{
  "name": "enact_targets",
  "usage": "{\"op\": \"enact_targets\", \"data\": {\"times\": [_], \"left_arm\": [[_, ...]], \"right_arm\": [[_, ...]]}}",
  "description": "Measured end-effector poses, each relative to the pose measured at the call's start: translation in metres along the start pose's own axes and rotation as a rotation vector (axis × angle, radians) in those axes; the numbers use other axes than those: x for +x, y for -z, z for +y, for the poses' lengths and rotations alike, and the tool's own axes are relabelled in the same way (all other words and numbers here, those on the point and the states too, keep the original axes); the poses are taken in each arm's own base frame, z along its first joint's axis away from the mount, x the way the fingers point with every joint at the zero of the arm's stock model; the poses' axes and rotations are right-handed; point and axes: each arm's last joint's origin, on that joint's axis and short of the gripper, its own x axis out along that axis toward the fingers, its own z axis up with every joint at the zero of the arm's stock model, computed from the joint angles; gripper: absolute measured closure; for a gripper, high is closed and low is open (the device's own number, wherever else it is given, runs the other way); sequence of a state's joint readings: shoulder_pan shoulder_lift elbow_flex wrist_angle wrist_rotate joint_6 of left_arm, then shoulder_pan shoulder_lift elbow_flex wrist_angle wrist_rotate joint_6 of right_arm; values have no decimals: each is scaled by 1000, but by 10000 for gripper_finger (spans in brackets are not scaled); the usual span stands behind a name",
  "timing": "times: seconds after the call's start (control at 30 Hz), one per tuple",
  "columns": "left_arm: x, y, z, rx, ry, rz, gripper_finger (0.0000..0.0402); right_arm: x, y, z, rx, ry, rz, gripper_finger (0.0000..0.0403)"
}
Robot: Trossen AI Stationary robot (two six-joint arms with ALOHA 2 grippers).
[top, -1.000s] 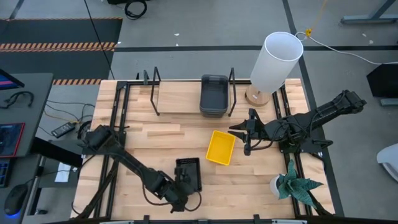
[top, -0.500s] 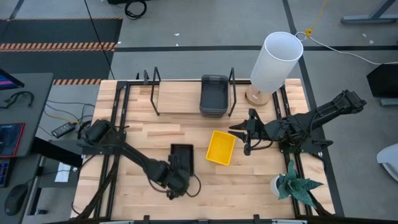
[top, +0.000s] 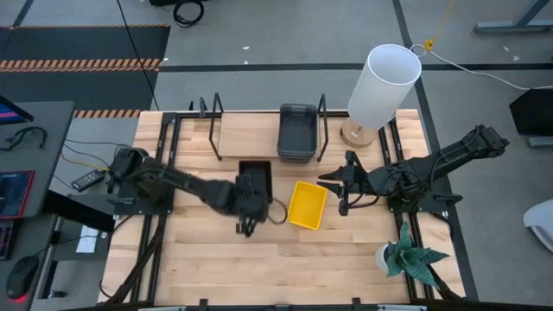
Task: Stack baskets on shelf by color
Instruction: Put the stacked black baskets on the shelf
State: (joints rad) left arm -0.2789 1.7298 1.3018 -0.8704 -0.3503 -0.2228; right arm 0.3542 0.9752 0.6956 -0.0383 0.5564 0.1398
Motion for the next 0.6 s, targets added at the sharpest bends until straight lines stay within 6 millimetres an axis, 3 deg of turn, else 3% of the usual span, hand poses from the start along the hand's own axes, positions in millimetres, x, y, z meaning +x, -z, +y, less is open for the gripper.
{"op": "enact_targets", "data": {"times": [0.33,0.6], "left_arm": [[29,-9,86,-45,-73,42,387],[46,-14,125,-16,-62,-1,387]], "right_arm": [[0,0,0,0,-1,-4,325],[0,-1,0,-20,-1,-6,325]]}}
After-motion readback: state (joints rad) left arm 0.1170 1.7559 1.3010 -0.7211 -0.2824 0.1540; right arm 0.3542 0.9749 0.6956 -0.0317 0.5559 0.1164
